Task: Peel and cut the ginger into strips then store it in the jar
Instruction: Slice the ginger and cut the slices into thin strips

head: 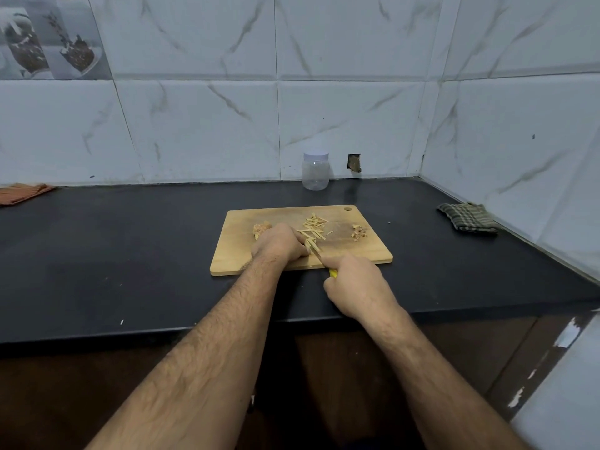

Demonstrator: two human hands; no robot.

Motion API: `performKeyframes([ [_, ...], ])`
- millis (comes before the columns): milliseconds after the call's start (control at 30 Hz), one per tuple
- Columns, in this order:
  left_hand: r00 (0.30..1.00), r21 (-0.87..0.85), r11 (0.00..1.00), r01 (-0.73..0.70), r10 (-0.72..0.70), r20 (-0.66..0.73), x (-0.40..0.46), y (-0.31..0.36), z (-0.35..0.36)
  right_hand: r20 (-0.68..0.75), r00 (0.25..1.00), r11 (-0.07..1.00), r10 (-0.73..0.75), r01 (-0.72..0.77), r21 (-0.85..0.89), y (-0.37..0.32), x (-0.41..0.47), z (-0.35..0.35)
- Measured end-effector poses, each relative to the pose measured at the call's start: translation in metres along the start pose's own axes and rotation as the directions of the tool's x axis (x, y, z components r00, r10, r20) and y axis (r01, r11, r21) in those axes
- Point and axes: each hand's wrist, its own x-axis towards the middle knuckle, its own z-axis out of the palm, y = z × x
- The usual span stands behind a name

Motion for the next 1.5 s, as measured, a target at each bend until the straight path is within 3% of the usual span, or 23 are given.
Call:
performKeyframes([
  [467,0.998,-0.030,0.999,0.012,-0.014,-0.054,-0.005,-0.001,0.003,-0.051,0.998,0.999,0.020,-0.019,0.029,0.003,0.012,0.002],
  [933,0.998,-0.050,0.998,0.038,-0.041,-0.055,-0.011,0.000,0.000,-0.267,0.964,0.981,-0.006,0.058,0.186,0.005,0.018,0.003],
  [1167,0.997,-0.053,0.998,0.039,-0.042,-0.061,-0.013,0.000,0.000,-0.105,0.994,0.992,-0.034,0.047,0.121,0.005,0.015,0.006],
  [1500,0.997,-0.055,0.998,0.040,-0.044,-0.065,-0.016,0.000,-0.001,-0.136,0.991,0.995,-0.015,0.028,0.096,0.008,0.012,0.005],
])
